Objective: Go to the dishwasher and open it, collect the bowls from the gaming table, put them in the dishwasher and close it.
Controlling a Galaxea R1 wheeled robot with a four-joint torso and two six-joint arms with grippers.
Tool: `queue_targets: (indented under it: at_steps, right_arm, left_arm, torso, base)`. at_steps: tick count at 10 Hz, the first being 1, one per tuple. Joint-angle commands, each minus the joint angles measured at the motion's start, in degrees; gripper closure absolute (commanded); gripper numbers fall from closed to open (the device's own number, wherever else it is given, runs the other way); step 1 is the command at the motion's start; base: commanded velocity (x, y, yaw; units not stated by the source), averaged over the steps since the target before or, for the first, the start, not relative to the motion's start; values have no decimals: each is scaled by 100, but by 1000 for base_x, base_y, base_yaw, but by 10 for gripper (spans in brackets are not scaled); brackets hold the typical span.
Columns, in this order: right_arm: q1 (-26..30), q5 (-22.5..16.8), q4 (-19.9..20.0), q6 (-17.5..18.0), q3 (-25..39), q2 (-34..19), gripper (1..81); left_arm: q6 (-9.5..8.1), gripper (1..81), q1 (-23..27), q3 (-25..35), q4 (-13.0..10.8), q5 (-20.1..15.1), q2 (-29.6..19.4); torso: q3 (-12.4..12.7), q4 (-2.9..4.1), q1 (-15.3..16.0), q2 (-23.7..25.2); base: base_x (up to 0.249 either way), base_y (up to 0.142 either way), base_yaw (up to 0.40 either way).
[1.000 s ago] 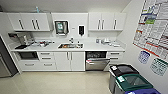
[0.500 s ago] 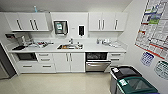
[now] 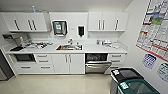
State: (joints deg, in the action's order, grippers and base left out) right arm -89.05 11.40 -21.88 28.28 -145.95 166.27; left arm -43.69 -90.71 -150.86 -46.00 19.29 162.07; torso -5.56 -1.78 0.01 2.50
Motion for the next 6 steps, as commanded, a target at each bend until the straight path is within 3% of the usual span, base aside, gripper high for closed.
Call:
queue_targets:
  at_steps: [1,3,6]
  right_arm:
    - [234,-208,-88,-16,50,-47,811]
    - [234,-208,-88,-16,50,-47,811]
    - [234,-208,-88,-16,41,-47,811]
  left_arm:
    - [-8,811,180,-23,-6,-162,-105]
    - [-8,811,180,-23,-6,-162,-105]
    - [-8,811,180,-23,12,-162,-105]
  torso:
    - [0,0,0,0]
    - [0,0,2,0]
    - [0,0,-1,0]
  base:
    - [114,-61,0]
    - [119,-61,0]
    - [114,0,0]
